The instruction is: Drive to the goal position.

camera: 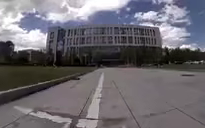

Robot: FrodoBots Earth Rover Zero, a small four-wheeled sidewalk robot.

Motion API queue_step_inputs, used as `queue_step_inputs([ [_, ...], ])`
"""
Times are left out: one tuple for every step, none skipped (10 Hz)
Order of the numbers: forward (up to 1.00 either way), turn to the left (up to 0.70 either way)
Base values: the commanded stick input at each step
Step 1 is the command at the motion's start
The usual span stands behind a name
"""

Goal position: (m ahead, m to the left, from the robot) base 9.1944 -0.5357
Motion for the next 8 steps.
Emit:
queue_step_inputs([
  [0.70,0.00],
  [0.70,0.00],
  [0.70,0.00],
  [0.70,0.00],
  [0.70,0.00],
  [0.70,0.00],
  [0.70,0.00],
  [0.70,0.00],
])
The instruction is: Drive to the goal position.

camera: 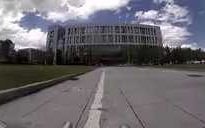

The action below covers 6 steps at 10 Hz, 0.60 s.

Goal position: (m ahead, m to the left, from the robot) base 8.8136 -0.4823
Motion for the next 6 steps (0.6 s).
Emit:
queue_step_inputs([
  [0.70,0.00],
  [0.70,0.00],
  [0.70,0.00],
  [0.70,0.00],
  [0.70,0.00],
  [0.70,0.00],
])
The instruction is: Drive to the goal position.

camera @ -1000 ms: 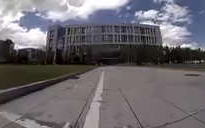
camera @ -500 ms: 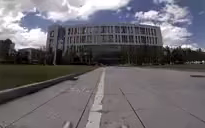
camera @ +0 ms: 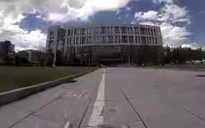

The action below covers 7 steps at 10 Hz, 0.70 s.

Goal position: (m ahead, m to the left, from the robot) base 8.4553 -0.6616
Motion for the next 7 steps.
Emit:
queue_step_inputs([
  [0.70,0.00],
  [0.70,0.00],
  [0.70,0.00],
  [0.70,0.00],
  [0.70,0.00],
  [0.70,0.00],
  [0.70,0.00],
])
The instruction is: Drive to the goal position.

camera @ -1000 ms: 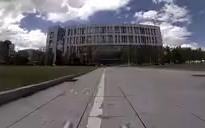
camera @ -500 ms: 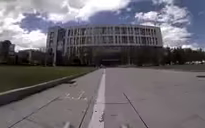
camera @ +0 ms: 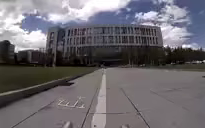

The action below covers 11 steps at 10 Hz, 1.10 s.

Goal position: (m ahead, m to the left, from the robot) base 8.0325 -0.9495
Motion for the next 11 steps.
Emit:
queue_step_inputs([
  [0.70,0.00],
  [0.70,0.00],
  [0.70,0.00],
  [0.70,0.00],
  [0.70,0.00],
  [0.70,0.00],
  [0.70,0.00],
  [0.70,0.00],
  [0.70,0.00],
  [0.70,0.00],
  [0.70,0.00],
])
